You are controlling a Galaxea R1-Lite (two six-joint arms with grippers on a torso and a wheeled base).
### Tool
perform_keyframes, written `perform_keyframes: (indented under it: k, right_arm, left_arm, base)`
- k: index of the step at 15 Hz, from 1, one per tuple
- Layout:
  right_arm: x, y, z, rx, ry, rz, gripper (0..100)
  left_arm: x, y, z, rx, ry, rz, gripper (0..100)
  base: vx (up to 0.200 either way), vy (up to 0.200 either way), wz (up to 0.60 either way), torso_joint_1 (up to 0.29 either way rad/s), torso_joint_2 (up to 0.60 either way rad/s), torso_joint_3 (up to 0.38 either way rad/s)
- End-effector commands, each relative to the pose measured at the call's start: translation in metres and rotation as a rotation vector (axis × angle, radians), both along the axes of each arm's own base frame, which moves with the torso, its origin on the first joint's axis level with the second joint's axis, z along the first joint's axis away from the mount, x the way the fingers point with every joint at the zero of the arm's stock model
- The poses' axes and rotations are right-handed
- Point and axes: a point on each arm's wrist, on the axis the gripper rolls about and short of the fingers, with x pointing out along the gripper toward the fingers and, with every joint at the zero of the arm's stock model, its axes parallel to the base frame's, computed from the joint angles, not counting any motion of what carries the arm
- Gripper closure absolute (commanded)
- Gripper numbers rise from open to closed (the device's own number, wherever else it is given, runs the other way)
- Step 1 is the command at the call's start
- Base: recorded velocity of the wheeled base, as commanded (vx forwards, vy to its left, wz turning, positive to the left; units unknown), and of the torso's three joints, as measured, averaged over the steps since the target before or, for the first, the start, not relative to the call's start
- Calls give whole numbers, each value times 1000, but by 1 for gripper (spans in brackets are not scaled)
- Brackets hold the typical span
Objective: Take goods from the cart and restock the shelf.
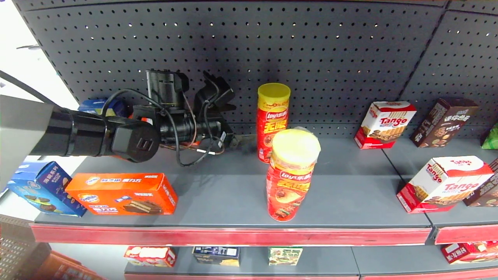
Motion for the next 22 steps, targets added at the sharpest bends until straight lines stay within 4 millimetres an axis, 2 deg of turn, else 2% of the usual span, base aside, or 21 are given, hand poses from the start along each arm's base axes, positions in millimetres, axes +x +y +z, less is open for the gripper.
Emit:
perform_keyframes:
  k: [1, 7, 13, 22]
  right_arm:
    - [0, 0, 0, -1, 1, 1, 0]
    - [0, 0, 0, -1, 1, 1, 0]
    - [0, 0, 0, -1, 1, 1, 0]
    - [0, 0, 0, -1, 1, 1, 0]
  left_arm:
    - [2, -4, -6, 8, 14, 3, 0]
    - [13, -10, -18, 32, 8, 52, 0]
    - [26, -15, -15, 36, -41, 64, 0]
    - [26, -11, -18, 55, -44, 68, 0]
  base:
    - [0, 0, 0, 0, 0, 0]
    - [0, 0, 0, 0, 0, 0]
    - [0, 0, 0, 0, 0, 0]
    - [0, 0, 0, 0, 0, 0]
